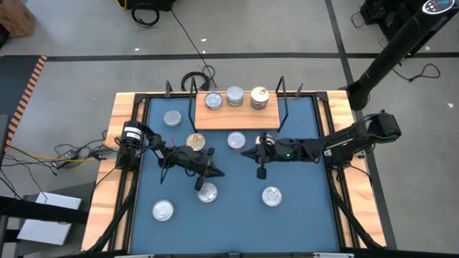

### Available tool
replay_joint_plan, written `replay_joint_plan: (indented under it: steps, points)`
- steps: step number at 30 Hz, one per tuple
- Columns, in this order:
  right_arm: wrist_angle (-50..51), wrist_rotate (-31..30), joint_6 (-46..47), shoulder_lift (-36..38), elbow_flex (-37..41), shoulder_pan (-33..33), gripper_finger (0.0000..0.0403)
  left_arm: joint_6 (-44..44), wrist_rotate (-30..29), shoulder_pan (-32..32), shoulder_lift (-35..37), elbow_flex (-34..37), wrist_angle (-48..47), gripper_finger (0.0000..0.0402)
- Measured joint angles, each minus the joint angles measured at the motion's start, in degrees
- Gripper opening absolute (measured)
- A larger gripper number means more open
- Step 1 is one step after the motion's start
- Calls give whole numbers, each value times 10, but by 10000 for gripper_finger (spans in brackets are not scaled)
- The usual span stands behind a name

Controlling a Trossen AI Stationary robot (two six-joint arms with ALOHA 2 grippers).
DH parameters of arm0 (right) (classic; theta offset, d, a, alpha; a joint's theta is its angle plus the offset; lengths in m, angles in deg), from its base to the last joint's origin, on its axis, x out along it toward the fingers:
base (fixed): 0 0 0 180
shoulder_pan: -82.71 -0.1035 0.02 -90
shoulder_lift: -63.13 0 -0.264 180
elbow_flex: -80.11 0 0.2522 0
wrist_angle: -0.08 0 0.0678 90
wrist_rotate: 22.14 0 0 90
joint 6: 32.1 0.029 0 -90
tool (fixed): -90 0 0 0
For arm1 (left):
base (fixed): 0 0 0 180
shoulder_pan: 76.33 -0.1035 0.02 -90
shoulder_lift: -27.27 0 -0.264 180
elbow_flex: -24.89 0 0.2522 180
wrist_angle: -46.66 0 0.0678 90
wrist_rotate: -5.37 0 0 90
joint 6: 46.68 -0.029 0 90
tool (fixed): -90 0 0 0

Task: Stack canned seafood by type on shelf
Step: Stack the red tuna can on top of the other red tuna can on the shelf

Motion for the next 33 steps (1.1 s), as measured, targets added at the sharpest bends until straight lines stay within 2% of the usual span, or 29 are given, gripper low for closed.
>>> replay_joint_plan:
  steps: [6, 12, 17, 22, 28, 33]
  points:
    - [26, 0, -19, 64, 4, 7, 3, 11, -1, 33, 37, 0, -39, 3]
    - [47, 0, -29, 96, 5, 7, 3, 9, -5, 51, 155, -1, -203, 3]
    - [51, 0, -40, 97, 5, 8, 4, 9, -13, 53, 273, -30, -428, 3]
    - [53, -5, -46, 95, 5, 8, 4, -20, -23, 62, 354, -111, -694, 5]
    - [57, -5, -46, 95, 5, 8, 6, -45, -56, 86, 371, -240, -968, 5]
    - [66, -5, -46, 95, 4, 8, 6, -16, -59, 118, 366, -301, -1071, 5]
